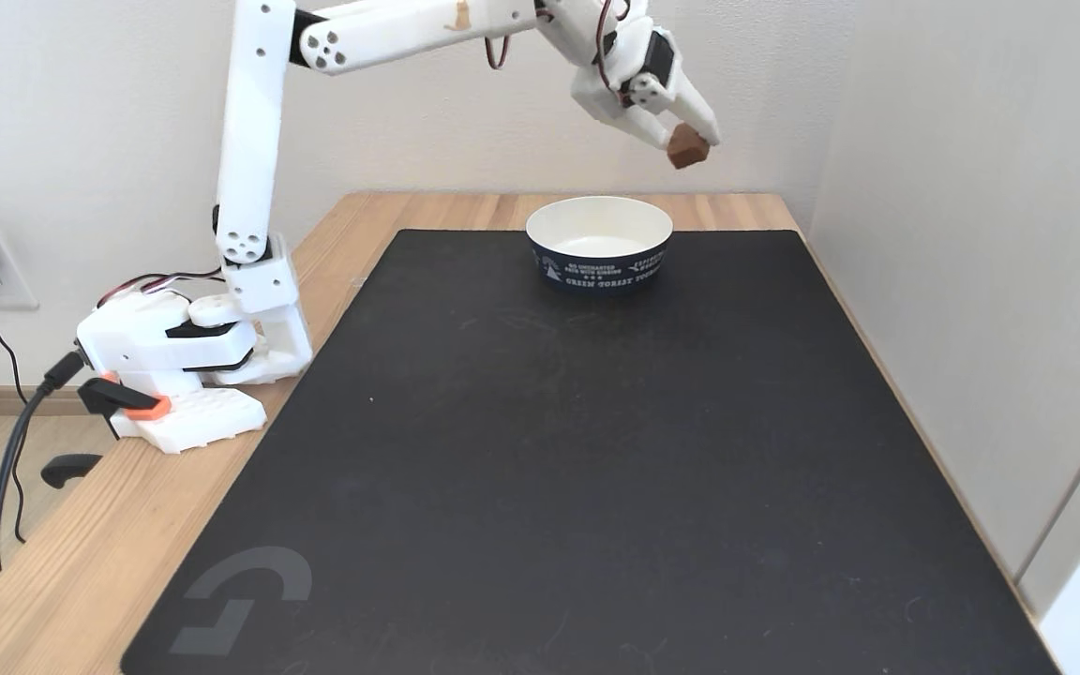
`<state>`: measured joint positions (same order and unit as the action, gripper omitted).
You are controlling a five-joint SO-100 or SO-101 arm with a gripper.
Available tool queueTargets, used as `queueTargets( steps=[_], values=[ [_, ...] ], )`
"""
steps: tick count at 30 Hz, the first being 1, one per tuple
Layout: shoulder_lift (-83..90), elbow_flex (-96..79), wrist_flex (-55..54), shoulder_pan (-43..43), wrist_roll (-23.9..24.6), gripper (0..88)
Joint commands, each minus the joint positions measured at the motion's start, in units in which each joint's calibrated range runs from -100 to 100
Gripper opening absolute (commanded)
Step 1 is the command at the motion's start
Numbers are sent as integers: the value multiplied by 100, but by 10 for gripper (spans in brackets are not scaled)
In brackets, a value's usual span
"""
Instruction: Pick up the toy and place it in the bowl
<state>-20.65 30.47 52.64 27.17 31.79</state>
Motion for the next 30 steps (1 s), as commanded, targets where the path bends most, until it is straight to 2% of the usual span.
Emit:
queueTargets(
  steps=[1,3,4,8,13,17,20,22,26,30],
  values=[
    [960,-1708,-1665,457,26,23],
    [1102,-2438,-2258,624,167,23],
    [1177,-3123,-2715,758,401,23],
    [1219,-4313,-3562,1009,657,23],
    [1219,-4881,-3621,1168,1106,23],
    [1227,-4872,-3723,1168,1085,35],
    [1227,-4872,-3909,1176,1064,201],
    [1285,-4881,-3909,1185,1033,254],
    [1752,-4890,-3875,1101,824,255],
    [2503,-4980,-3723,833,767,166]
  ],
)
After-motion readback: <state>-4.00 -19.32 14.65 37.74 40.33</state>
